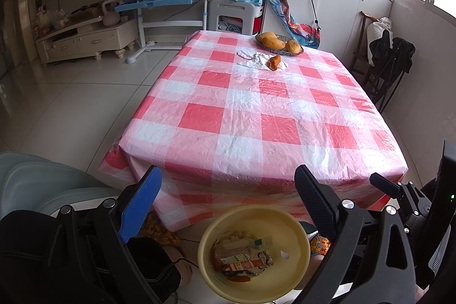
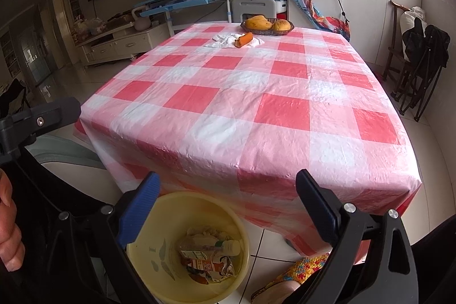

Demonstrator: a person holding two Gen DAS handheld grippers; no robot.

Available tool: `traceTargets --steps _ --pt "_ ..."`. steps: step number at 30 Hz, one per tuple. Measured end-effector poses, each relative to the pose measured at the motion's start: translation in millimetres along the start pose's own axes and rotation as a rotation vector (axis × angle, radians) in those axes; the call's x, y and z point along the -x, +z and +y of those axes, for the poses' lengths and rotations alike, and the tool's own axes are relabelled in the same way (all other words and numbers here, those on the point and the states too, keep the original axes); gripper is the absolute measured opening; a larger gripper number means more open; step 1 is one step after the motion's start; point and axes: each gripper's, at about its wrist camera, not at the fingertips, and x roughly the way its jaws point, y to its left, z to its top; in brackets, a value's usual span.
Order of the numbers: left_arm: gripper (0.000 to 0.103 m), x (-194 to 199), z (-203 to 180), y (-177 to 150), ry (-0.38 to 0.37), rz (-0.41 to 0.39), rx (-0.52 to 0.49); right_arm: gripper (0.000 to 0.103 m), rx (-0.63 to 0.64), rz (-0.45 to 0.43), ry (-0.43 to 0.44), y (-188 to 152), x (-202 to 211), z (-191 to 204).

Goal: Collect trash

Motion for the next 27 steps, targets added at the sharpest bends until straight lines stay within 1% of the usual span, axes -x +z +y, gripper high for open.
traceTargets --steps 27 --pt "0.091 -1.7 3.6 -1.2 0.005 0.003 0.009 0.092 -0.002 0.002 -0.003 0.0 -0.2 -0.5"
